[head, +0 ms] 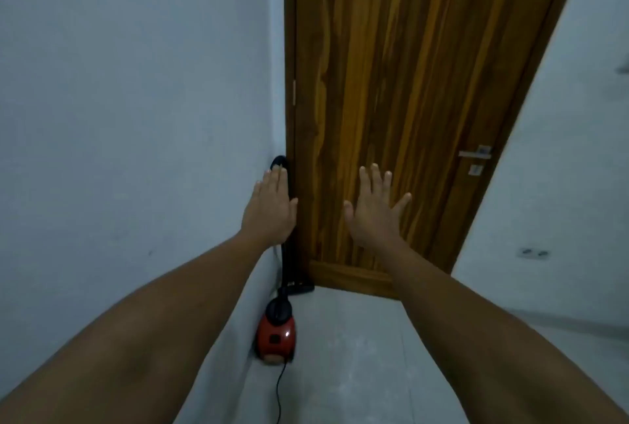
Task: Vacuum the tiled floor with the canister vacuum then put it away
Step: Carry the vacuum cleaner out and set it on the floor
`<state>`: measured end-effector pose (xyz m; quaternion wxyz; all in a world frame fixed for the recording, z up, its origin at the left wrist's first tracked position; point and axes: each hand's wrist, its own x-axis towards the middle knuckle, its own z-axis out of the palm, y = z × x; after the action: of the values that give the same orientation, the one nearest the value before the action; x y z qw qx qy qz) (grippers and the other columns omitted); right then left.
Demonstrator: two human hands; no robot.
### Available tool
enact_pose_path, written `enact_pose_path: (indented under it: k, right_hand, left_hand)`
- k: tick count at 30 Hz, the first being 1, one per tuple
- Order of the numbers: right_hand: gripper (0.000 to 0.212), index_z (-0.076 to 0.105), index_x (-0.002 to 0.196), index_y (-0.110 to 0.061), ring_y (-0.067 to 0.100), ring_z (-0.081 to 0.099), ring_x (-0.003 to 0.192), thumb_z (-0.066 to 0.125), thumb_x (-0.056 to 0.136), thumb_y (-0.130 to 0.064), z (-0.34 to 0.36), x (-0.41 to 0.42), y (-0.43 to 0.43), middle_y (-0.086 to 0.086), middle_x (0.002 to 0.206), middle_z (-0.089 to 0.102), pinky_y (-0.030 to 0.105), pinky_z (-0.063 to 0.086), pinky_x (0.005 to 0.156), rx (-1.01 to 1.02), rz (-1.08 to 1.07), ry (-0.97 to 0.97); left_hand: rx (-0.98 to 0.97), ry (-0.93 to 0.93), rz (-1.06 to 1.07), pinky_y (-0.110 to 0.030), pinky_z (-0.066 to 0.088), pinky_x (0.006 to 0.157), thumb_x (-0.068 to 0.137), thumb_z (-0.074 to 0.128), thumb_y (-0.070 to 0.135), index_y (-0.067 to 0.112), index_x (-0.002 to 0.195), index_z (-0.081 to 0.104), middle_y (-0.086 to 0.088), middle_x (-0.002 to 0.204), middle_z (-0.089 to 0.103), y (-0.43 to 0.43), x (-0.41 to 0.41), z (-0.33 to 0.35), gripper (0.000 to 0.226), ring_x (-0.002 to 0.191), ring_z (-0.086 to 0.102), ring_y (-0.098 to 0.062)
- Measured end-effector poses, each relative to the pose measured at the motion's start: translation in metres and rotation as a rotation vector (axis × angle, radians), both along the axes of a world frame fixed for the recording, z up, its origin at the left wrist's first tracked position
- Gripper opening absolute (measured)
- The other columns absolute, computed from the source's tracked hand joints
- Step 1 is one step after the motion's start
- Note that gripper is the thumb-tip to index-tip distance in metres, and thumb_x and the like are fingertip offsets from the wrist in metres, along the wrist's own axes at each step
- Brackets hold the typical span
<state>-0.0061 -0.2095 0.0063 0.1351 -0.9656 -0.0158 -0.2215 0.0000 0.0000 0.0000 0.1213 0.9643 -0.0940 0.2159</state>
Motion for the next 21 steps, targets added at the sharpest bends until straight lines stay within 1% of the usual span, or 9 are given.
enact_pose_path:
  k: [1, 4, 9, 12, 14, 16, 18, 21]
  right_hand:
    - [0.073, 0.0, 0.159, -0.022, 0.029, -0.014, 0.151, 0.038, 0.101, -0.046, -0.014, 0.017, 0.008, 0.002, 0.166, -0.009, 0.072, 0.001, 0.112, -0.003, 0.005, 0.041]
    - [0.073, 0.003, 0.159, -0.02, 0.029, -0.01, 0.151, 0.04, 0.1, -0.044, -0.043, 0.045, 0.015, 0.003, 0.166, -0.005, 0.072, 0.001, 0.112, -0.002, 0.011, 0.089]
    - [0.074, 0.006, 0.159, -0.02, 0.029, -0.007, 0.152, 0.043, 0.098, -0.042, -0.116, 0.143, 0.039, 0.002, 0.166, -0.001, 0.072, 0.001, 0.112, 0.032, 0.056, 0.205]
    - [0.073, 0.006, 0.159, -0.019, 0.028, -0.006, 0.152, 0.043, 0.099, -0.04, -0.165, 0.209, 0.048, 0.002, 0.166, -0.002, 0.07, 0.002, 0.114, 0.074, 0.088, 0.305]
    - [0.073, 0.007, 0.159, -0.019, 0.027, -0.004, 0.152, 0.042, 0.1, -0.041, -0.202, 0.249, 0.052, 0.003, 0.166, 0.0, 0.069, 0.004, 0.114, 0.063, 0.083, 0.369]
    - [0.072, 0.006, 0.159, -0.019, 0.026, -0.003, 0.152, 0.041, 0.1, -0.041, -0.242, 0.28, 0.054, 0.003, 0.166, 0.0, 0.068, 0.005, 0.114, 0.066, 0.086, 0.451]
    - [0.073, 0.002, 0.158, -0.02, 0.025, -0.007, 0.152, 0.041, 0.101, -0.039, -0.289, 0.324, 0.06, 0.002, 0.166, -0.004, 0.067, 0.003, 0.115, 0.073, 0.11, 0.561]
    - [0.076, -0.005, 0.158, -0.019, 0.026, -0.01, 0.151, 0.042, 0.102, -0.039, -0.344, 0.366, 0.069, 0.004, 0.165, -0.01, 0.065, -0.003, 0.116, 0.095, 0.117, 0.741]
  left_hand:
    - [0.012, 0.051, 0.031, -0.042, 0.007, 0.125, 0.107, 0.028, 0.034, 0.001, 0.158, 0.006, -0.018, 0.165, 0.007, 0.003, 0.013, -0.016, 0.065, 0.153, 0.007, -0.031]
    - [0.019, 0.12, 0.035, -0.041, 0.003, 0.125, 0.107, 0.028, 0.032, 0.0, 0.157, 0.003, -0.018, 0.165, 0.003, 0.01, 0.032, -0.053, 0.065, 0.154, 0.004, -0.03]
    - [0.042, 0.24, 0.075, -0.04, 0.002, 0.124, 0.107, 0.029, 0.031, -0.002, 0.157, 0.003, -0.02, 0.165, 0.003, 0.029, 0.112, -0.127, 0.065, 0.154, 0.004, -0.032]
    - [0.008, 0.358, 0.103, -0.039, 0.002, 0.124, 0.107, 0.032, 0.031, 0.0, 0.157, 0.003, -0.019, 0.165, 0.003, 0.036, 0.169, -0.177, 0.066, 0.154, 0.003, -0.03]
    - [-0.01, 0.452, 0.135, -0.037, 0.001, 0.123, 0.107, 0.031, 0.033, 0.001, 0.157, 0.002, -0.017, 0.166, 0.001, 0.04, 0.204, -0.211, 0.066, 0.154, 0.002, -0.029]
    - [-0.032, 0.589, 0.169, -0.036, 0.0, 0.124, 0.107, 0.03, 0.034, 0.003, 0.157, -0.001, -0.014, 0.166, -0.002, 0.043, 0.229, -0.242, 0.067, 0.154, -0.002, -0.027]
    - [-0.082, 0.744, 0.211, -0.036, 0.003, 0.124, 0.107, 0.03, 0.035, 0.005, 0.158, -0.002, -0.011, 0.167, -0.003, 0.048, 0.265, -0.279, 0.067, 0.154, -0.003, -0.024]
    - [-0.114, 0.896, 0.235, -0.039, 0.009, 0.125, 0.107, 0.032, 0.035, 0.006, 0.159, 0.001, -0.012, 0.167, -0.001, 0.056, 0.292, -0.325, 0.067, 0.154, 0.0, -0.025]
